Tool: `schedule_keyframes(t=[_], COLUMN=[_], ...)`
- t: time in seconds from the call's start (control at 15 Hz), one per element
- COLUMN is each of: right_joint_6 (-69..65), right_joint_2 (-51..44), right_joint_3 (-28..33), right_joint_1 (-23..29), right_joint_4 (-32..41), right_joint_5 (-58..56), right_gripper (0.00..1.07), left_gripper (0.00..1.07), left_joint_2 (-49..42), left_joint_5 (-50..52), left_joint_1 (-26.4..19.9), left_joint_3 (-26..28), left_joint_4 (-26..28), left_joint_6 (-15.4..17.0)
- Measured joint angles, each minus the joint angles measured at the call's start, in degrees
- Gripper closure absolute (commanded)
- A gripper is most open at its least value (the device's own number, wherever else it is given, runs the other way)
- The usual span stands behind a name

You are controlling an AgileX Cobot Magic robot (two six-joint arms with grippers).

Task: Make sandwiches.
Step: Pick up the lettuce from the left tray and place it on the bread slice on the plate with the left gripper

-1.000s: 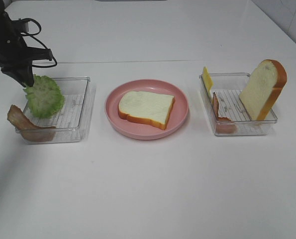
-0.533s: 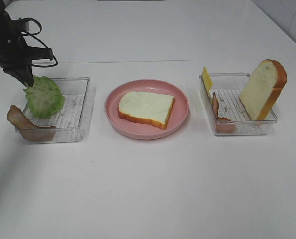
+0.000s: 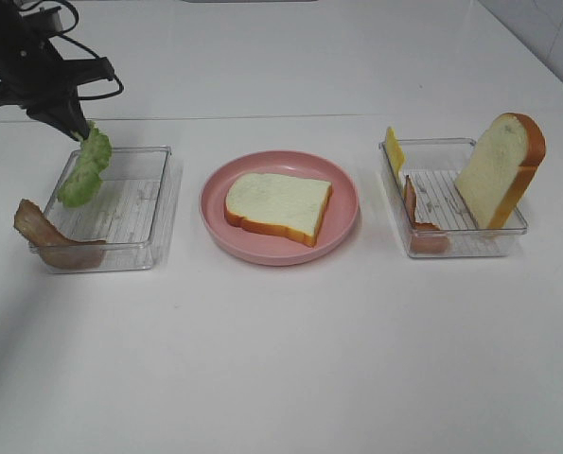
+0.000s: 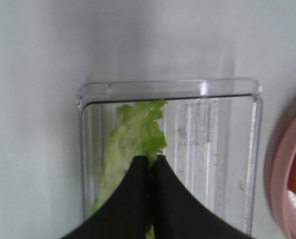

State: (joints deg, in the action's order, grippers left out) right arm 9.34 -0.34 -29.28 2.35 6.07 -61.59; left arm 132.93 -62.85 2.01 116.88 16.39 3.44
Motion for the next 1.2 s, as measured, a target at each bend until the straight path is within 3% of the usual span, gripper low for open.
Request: schedule_keyframes(t=[0.4,0.87,1.2], right_joint_6=[0.00,-0.06,-0.06], right_joint_2=[0.00,0.00,0.00], right_joint_3=[0.00,0.00,0.00], right_joint_1=[0.00,0.00,0.00], right_joint_4=[0.00,0.00,0.00], right_joint_5=[0.00,0.00,0.00], right_gripper=[0.34,0.34,0.34], left_gripper=[1.07,1.07,1.07], left_joint_2=[-1.83,-1.83,-1.72], left_joint_5=[4.30,15.41,20.80], left_joint_1=[7.10,16.73,23.55], left_joint_3=[0.63,0.63,0.63], left_joint_4=[9.68,27.96,30.42], left_joint_6=[-5.27,-11.97,-14.15])
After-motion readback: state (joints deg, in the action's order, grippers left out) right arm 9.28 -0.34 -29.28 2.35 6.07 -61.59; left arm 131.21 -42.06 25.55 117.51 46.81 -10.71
